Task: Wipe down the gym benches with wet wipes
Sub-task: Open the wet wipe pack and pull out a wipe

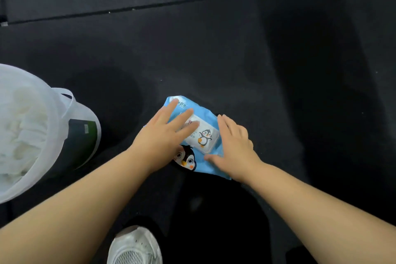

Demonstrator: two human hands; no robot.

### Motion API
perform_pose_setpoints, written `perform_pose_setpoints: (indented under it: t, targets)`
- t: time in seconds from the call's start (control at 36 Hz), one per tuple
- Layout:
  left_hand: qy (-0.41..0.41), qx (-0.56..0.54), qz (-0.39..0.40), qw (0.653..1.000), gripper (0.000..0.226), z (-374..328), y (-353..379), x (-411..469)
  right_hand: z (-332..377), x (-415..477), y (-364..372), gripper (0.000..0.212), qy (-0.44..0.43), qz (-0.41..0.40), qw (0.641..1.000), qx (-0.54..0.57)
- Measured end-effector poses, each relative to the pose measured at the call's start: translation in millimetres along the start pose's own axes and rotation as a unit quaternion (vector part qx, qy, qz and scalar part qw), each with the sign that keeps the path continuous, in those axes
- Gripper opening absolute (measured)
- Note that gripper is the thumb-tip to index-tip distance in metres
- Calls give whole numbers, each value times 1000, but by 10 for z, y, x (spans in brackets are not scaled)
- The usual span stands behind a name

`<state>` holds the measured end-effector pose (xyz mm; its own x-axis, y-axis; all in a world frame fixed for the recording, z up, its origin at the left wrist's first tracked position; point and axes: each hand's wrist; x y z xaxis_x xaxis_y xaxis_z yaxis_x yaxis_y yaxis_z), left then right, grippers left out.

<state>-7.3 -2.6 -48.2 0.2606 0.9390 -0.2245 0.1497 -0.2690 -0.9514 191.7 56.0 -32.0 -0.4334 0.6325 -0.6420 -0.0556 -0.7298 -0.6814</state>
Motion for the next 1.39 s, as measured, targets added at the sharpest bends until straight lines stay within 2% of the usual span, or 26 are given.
perform_pose_setpoints:
  t: [0.06, 0.11, 0.22, 0.39, 0.5, 0.53, 0.58, 0.64, 0.72, 0.81, 0.89, 0.94, 1.06, 1.11, 1.19, 1.31, 1.39]
  targets:
    - [7, 0, 40, 999, 78, -1, -49, 61, -10, 15, 41, 107, -8, 5, 1000, -12]
    - [8, 13, 51, 999, 69, -51, -89, 114, -23, 33, 41, 106, -20, 9, 1000, -19]
    - [0, 12, 27, 1000, 48, -186, -74, 125, -101, 48, 37, 91, -57, -19, 996, -66]
    - [17, 23, -24, 999, 37, -236, 44, 45, -194, 56, 88, 73, -67, -67, 991, -100]
    - [7, 22, -38, 999, 50, -249, 25, 33, -287, 65, 166, 74, -104, -127, 984, -65]
    - [-3, 19, -31, 999, 47, -251, -1, 42, -302, 72, 179, 74, -104, -126, 985, -61]
    - [-41, -2, 11, 999, 29, -213, -75, 105, -301, 86, 180, 74, -99, -120, 987, -50]
    - [-116, -76, 33, 990, 26, -154, -187, 177, -308, 89, 159, 73, -92, -118, 988, -26]
    - [-215, -215, -3, 953, 36, -77, -260, 216, -324, 44, 81, 70, -84, -121, 989, 4]
    - [-256, -265, -30, 929, 28, -101, -204, 176, -366, -18, 20, 57, -83, -156, 984, 11]
    - [-316, -312, -79, 892, 14, -136, -109, 146, -369, -28, 31, 37, -123, -222, 967, 16]
    - [-338, -304, -107, 884, 19, -160, -38, 123, -336, -13, 83, 26, -156, -256, 954, 13]
    - [-343, -282, -108, 889, 13, -159, 72, 86, -240, 39, 190, 9, -209, -289, 933, -39]
    - [-340, -298, -99, 887, 12, -137, 117, 66, -183, 68, 233, 13, -234, -305, 921, -63]
    - [-244, -238, -110, 934, 18, -174, 178, -17, -96, 121, 291, 9, -259, -312, 909, -97]
    - [-176, -184, -109, 961, 35, -183, 233, -178, -16, 178, 352, 17, -265, -286, 908, -154]
    - [-141, -139, -107, 974, 39, -161, 303, -260, 35, 188, 353, 14, -272, -311, 884, -217]
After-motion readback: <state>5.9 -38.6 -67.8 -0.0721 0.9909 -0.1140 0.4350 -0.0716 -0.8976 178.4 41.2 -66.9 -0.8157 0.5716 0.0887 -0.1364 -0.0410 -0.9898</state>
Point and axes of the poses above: each hand's wrist, its own x-axis towards the middle knuckle, its own y-axis out of the palm, z = x × y
